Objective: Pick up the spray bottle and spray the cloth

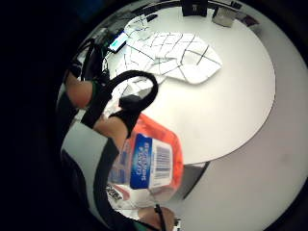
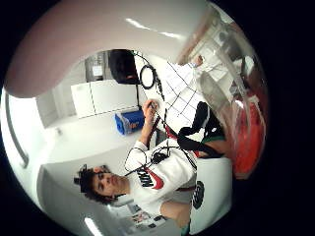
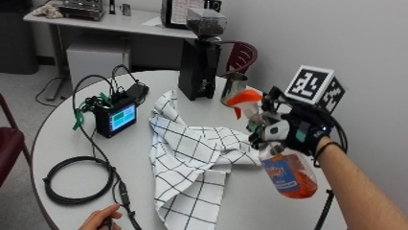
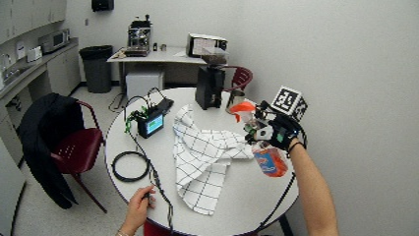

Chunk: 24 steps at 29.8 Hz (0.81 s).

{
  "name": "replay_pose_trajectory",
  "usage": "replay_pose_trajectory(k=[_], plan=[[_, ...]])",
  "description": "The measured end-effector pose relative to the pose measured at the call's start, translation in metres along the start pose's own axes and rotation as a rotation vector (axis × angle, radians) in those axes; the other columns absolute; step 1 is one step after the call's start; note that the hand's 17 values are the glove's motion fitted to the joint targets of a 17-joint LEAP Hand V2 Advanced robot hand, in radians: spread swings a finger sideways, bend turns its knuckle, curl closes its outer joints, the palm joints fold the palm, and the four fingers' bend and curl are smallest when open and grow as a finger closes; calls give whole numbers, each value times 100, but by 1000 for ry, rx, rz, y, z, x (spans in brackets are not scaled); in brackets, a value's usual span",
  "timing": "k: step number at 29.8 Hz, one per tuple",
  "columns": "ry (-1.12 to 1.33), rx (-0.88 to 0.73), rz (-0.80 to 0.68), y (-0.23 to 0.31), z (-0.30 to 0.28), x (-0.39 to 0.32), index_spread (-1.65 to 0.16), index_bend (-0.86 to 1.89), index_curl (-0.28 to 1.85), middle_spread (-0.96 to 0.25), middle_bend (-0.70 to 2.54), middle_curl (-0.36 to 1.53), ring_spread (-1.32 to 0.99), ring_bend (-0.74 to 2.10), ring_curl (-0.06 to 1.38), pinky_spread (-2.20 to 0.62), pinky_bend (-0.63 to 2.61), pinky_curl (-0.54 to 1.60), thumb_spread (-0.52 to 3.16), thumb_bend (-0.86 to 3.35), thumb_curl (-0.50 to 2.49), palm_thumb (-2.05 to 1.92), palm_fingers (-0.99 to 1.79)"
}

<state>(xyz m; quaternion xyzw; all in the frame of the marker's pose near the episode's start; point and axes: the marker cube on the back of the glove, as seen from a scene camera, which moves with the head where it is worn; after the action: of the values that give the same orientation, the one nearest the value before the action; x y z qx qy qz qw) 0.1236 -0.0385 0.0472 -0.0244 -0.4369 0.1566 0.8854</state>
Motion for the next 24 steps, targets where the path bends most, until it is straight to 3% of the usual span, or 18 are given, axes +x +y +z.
replay_pose_trajectory(k=[6, 15, 24], plan=[[-48, -88, 32, -3, 35, 34, -21, 6, 17, -8, 42, 47, -5, 51, 39, 25, 31, 36, 78, -2, 65, 98, 104], [-102, 117, -109, 9, -18, -25, -21, 7, 16, -8, 42, 47, -5, 51, 39, 25, 31, 36, 81, -2, 65, 98, 103], [-274, 357, -232, -22, 1, -51, -22, 7, 17, -8, 43, 47, -6, 50, 38, 25, 30, 36, 82, -2, 65, 98, 101]])
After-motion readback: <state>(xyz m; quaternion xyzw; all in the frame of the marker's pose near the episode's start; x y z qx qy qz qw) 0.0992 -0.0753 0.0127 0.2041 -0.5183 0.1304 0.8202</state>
